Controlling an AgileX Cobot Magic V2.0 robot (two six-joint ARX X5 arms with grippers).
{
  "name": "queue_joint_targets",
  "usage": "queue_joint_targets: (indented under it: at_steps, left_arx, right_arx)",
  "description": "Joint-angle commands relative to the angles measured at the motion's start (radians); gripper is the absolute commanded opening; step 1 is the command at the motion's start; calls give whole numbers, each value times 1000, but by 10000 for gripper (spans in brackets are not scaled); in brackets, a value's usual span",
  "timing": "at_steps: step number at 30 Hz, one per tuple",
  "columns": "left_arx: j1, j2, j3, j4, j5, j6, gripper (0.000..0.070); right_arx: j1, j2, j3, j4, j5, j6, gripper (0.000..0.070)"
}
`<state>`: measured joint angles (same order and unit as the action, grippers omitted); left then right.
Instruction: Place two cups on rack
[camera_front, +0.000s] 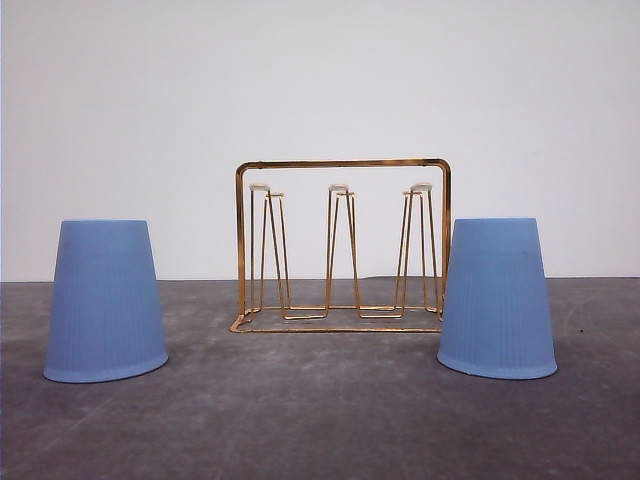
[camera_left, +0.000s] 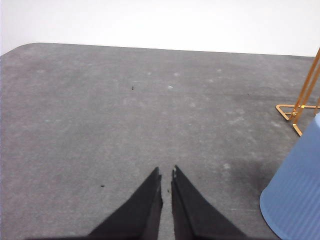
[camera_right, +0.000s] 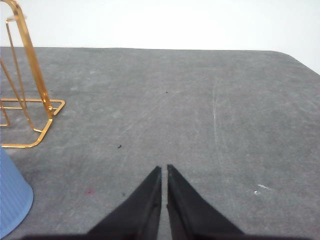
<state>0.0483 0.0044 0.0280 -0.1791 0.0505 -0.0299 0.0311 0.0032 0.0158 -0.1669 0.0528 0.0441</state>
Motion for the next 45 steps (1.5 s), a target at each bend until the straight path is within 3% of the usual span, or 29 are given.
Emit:
queue_joint_targets:
  at_steps: [1,16,17,19,20,30,34,37,39,41,45]
  left_arx:
    - [1,0,-15,-7,-2,-2,17]
    - [1,0,-15,-7,-2,-2,16]
    - [1,0,-15,-7,-2,-2,16]
    - [1,0,-15,-7,-2,-2,16]
    - [1,0,-15,-7,-2,-2,16]
    - [1,0,-15,-7,-2,-2,16]
    - [1,0,-15,-6,-2,-5,16]
    - [1,0,-15,-6,2,-53,16]
    - [1,0,-15,-2,15,-139,16]
    - [1,0,-15,16,33,-198,16]
    - [1,0,-12,70,89,-197,16]
  right_arx:
    - [-2,0,-4,13,0,-4,17]
    - [-2,0,-4,13,0,-4,17]
    - [-2,0,-4,13,3,-29,17]
    - [-3,0,-4,14,37,-166,17]
    - [-2,0,-4,14,54,-191,17]
    - [-2,0,-4,14,60,-194,17]
    - [-1,0,-4,52,42,-155,17]
    - [-1,0,-4,78,-5,-22,17]
    - [-1,0,-4,86,-74,41,17]
    - [-1,0,-4,104,-144,59,17]
    - [0,0,-4,164,-268,62,17]
